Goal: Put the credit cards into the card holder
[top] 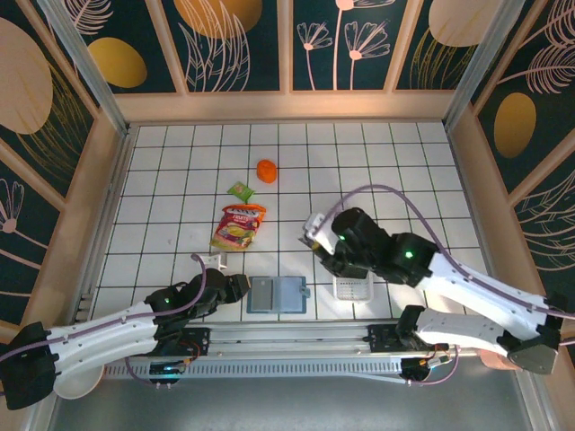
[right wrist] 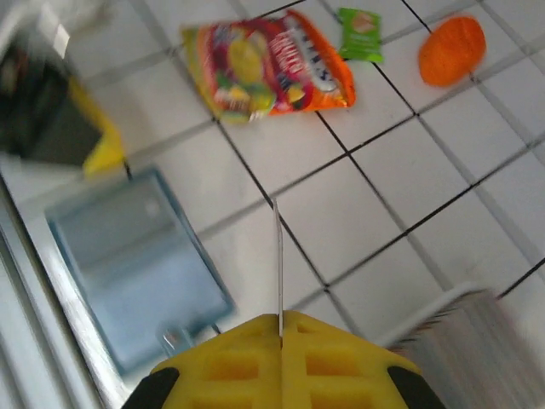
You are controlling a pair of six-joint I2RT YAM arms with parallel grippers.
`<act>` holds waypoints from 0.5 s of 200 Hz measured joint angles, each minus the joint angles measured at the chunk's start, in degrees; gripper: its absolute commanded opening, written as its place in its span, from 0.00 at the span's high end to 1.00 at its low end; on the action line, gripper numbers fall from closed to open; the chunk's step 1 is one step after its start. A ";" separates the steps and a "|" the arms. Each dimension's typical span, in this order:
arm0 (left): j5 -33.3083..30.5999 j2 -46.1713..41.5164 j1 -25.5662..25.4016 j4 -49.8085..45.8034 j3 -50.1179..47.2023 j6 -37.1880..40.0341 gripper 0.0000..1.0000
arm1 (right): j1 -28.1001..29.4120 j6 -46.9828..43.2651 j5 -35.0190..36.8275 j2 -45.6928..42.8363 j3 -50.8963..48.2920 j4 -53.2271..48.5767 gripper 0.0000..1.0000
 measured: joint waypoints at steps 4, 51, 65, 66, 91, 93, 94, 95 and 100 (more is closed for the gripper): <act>0.17 0.00 0.00 0.02 0.00 -0.17 0.66 | 0.04 4.92 -0.04 1.03 -0.17 1.36 1.00; 2.43 0.79 0.00 0.98 0.00 -0.83 0.77 | 2.73 48.89 -3.76 6.91 -16.15 22.93 1.00; 3.63 1.70 0.00 1.97 0.00 -0.79 0.80 | 5.53 57.55 -2.95 8.48 -19.65 26.43 1.00; 3.69 1.75 0.00 2.01 0.00 -0.76 0.80 | 5.81 58.18 -2.80 8.63 -19.85 26.71 1.00; 5.66 3.98 0.00 3.61 0.00 -0.81 0.82 | 9.75 68.78 -1.53 13.03 -20.70 31.93 1.00; 5.84 4.17 0.00 3.78 0.00 -0.79 0.83 | 10.01 69.44 -1.40 13.38 -20.70 32.52 1.00; 5.88 4.24 0.00 3.82 0.00 -0.79 0.83 | 10.08 69.66 -1.36 13.51 -20.70 32.70 1.00; 5.90 4.31 0.00 3.87 0.00 -0.79 0.83 | 10.21 70.10 -1.31 13.79 -20.70 33.11 1.00; 6.29 4.81 0.00 4.20 0.00 -0.79 0.83 | 10.84 71.73 -1.03 14.84 -20.70 34.49 1.00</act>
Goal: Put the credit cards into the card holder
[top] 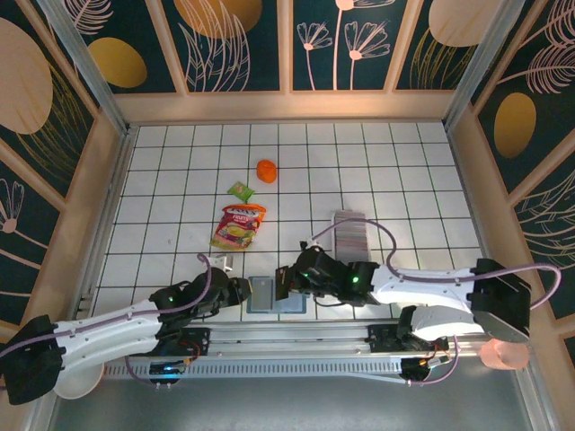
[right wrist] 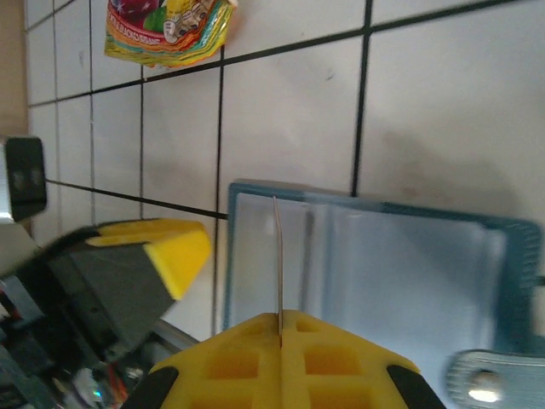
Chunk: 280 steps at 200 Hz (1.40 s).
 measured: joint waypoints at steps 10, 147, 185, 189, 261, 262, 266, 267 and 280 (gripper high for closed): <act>0.59 0.83 0.00 0.63 0.00 -0.02 0.83 | 0.96 2.54 0.37 2.03 0.00 2.23 1.00; 3.45 5.53 0.00 3.82 0.00 0.00 0.87 | 2.99 7.98 4.59 7.72 -0.13 2.51 1.00; 3.43 5.55 0.00 4.00 -0.22 0.00 0.89 | 2.99 7.85 4.55 8.44 -0.61 3.26 1.00; 3.43 5.55 0.00 4.04 -0.22 -0.02 0.89 | 2.99 7.85 4.55 8.44 -0.74 3.48 1.00; 3.39 5.55 0.00 4.72 -0.66 -0.02 0.93 | 3.37 7.87 4.39 9.38 -1.38 6.49 1.00; 3.39 5.55 0.00 4.72 -0.66 -0.02 0.93 | 3.39 7.87 4.39 9.38 -1.42 6.54 1.00; 3.39 5.53 0.00 4.76 -0.68 -0.02 0.94 | 3.43 7.87 4.39 9.38 -1.46 6.58 1.00; 3.39 5.53 0.00 4.76 -0.70 -0.02 0.94 | 3.43 7.87 4.39 9.38 -1.46 6.62 1.00; 3.37 5.53 0.00 4.94 -0.79 -0.04 0.94 | 3.56 7.87 4.39 9.38 -1.60 6.91 1.00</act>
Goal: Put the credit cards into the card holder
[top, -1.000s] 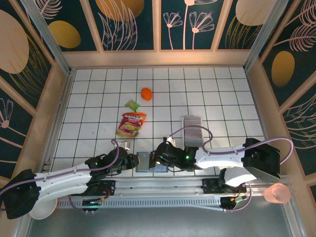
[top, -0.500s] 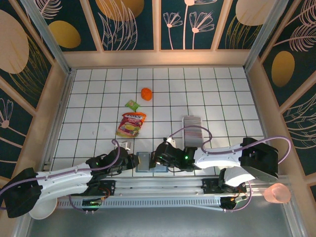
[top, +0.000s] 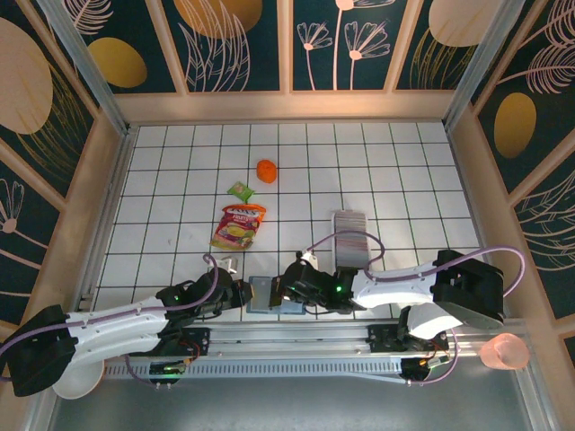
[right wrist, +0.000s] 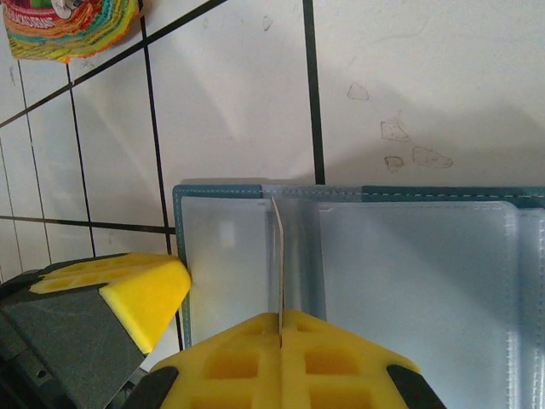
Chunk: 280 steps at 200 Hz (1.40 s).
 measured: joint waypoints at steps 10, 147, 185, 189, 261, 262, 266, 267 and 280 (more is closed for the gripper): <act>-0.02 0.00 0.00 0.11 -0.09 0.00 0.95 | 0.07 0.00 -0.02 0.00 -0.09 0.24 1.00; -0.15 -0.04 0.00 0.59 -0.50 -0.02 0.99 | 0.17 3.23 -0.87 1.29 -0.22 1.51 1.00; -0.15 -0.04 0.00 0.63 -0.50 -0.02 0.99 | 0.55 3.87 -0.85 1.29 -0.20 0.79 1.00; -0.15 -0.04 0.00 0.61 -0.50 -0.02 0.99 | 0.61 4.04 -0.85 1.29 -0.13 0.61 1.00; -0.20 -0.04 0.00 1.09 -0.72 -0.02 0.99 | 1.46 4.22 0.07 1.27 0.24 -0.26 1.00; -0.20 -0.04 0.00 1.09 -0.72 -0.02 0.99 | 1.46 4.22 0.07 1.27 0.24 -0.28 1.00; -0.20 -0.04 0.00 1.09 -0.72 -0.04 0.99 | 1.46 4.22 0.07 1.27 0.24 -0.28 1.00; -0.20 -0.04 0.00 1.09 -0.72 -0.04 0.99 | 1.46 4.22 0.04 1.27 0.24 -0.31 1.00; -0.22 -0.04 0.00 1.11 -0.72 -0.04 0.99 | 1.46 4.22 0.04 1.27 0.24 -0.48 1.00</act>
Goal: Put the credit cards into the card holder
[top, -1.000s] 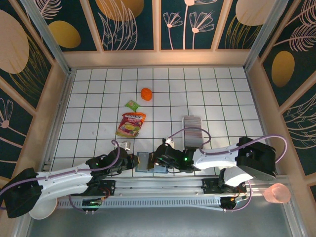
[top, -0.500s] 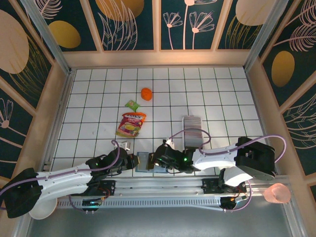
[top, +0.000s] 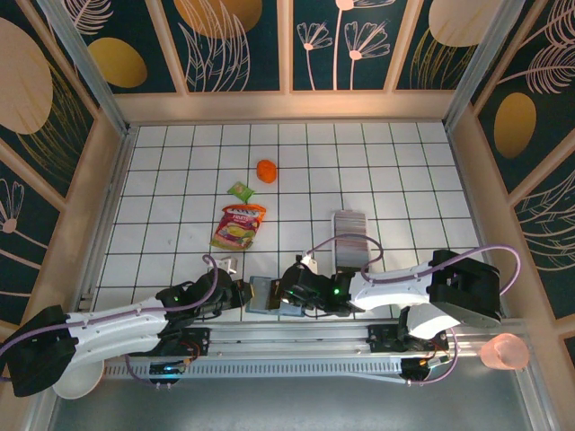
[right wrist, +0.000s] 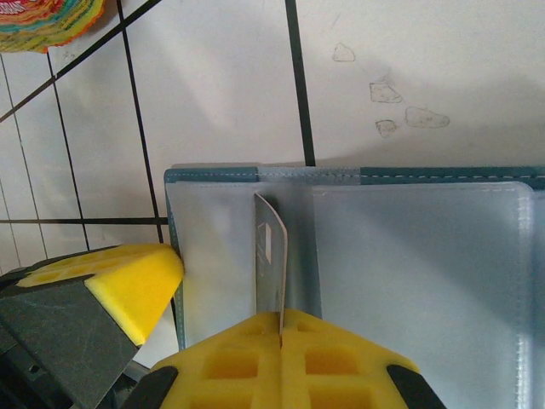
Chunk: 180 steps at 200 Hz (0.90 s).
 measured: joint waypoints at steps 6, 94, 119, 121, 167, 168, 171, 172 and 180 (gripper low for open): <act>-0.02 0.00 0.00 0.02 0.00 0.00 0.99 | 0.00 0.02 0.00 0.00 0.00 -0.07 1.00; -0.20 0.00 0.00 0.57 -0.31 0.00 0.99 | 0.48 0.26 0.04 -0.44 0.09 -1.27 1.00; -0.20 -0.22 0.00 0.57 -0.31 0.00 1.00 | 0.59 0.24 0.04 -0.20 0.37 -1.14 1.00; -0.20 -0.24 0.00 0.55 -0.31 0.00 1.00 | 0.61 0.24 0.04 -0.13 0.39 -1.07 1.00; -0.72 -0.37 0.00 0.57 -0.46 -0.20 1.00 | 0.92 0.42 0.04 1.36 0.76 0.35 1.00; -0.79 -0.39 0.00 0.57 -0.46 -0.20 1.00 | 0.92 0.42 0.04 1.38 0.76 0.42 1.00; -0.83 -0.39 0.00 0.57 -0.50 -0.20 1.00 | 0.94 0.48 0.02 1.44 0.76 0.57 1.00; -0.83 -0.39 0.00 0.57 -0.52 -0.20 1.00 | 0.94 0.46 0.02 1.46 0.76 0.66 1.00; -0.98 -0.50 0.00 0.57 -0.57 -0.24 1.00 | 0.98 0.68 0.02 1.60 0.74 1.03 1.00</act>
